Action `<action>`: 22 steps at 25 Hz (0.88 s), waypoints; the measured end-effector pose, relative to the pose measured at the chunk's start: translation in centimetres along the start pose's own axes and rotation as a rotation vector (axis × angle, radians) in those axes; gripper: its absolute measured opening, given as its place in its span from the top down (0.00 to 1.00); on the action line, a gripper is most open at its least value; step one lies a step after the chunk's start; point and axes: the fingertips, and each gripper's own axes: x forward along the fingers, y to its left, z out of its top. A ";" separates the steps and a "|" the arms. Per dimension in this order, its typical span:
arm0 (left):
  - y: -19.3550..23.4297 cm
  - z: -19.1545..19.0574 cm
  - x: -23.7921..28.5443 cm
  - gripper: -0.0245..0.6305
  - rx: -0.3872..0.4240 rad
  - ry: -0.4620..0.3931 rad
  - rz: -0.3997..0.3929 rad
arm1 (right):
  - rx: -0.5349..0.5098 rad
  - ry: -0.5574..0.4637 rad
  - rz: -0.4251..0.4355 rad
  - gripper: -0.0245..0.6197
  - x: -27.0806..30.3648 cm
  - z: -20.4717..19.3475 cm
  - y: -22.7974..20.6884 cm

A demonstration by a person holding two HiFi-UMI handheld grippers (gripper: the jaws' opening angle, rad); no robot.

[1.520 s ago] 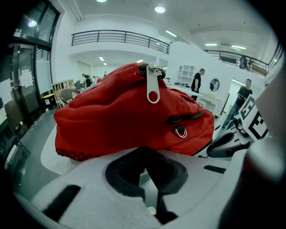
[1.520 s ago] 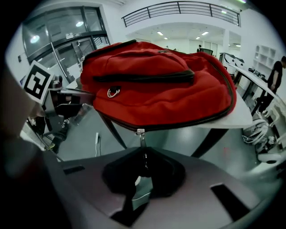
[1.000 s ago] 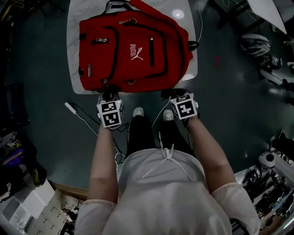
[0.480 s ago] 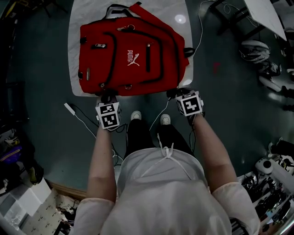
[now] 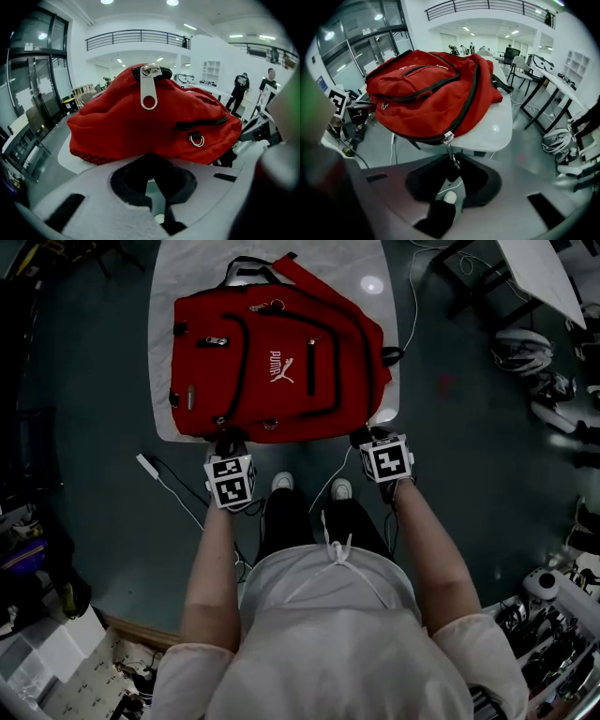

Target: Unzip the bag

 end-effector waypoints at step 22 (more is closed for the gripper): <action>-9.7 19.7 -15.7 0.93 0.013 -0.542 -0.329 | -0.017 -0.693 -0.010 0.91 -19.9 16.7 6.5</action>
